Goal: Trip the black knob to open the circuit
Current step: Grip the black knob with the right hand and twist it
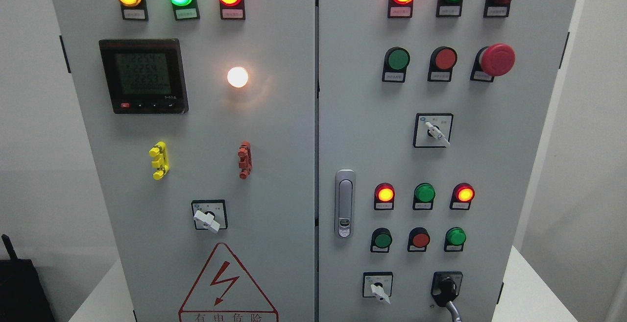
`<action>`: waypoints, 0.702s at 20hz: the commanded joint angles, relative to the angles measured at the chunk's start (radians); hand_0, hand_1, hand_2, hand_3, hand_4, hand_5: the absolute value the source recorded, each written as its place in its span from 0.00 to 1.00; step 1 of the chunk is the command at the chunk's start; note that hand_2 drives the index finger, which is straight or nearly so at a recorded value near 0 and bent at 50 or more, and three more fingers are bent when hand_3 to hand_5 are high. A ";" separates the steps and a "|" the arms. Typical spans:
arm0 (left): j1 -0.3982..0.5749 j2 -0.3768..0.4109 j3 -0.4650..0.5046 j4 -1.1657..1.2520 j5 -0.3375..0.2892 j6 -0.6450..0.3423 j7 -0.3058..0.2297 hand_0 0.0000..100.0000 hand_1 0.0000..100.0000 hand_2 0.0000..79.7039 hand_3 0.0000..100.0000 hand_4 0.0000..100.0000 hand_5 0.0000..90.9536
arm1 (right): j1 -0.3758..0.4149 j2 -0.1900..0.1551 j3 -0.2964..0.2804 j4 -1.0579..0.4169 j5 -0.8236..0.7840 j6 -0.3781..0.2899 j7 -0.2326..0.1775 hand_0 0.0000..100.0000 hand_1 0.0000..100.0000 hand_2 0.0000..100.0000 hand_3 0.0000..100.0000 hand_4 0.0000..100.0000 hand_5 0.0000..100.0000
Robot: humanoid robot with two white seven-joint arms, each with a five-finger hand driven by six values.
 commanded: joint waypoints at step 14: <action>-0.002 -0.002 0.001 0.000 0.002 -0.001 0.000 0.12 0.39 0.00 0.00 0.00 0.00 | -0.032 0.003 0.060 -0.058 0.010 -0.016 0.014 1.00 0.85 0.00 0.96 0.90 0.92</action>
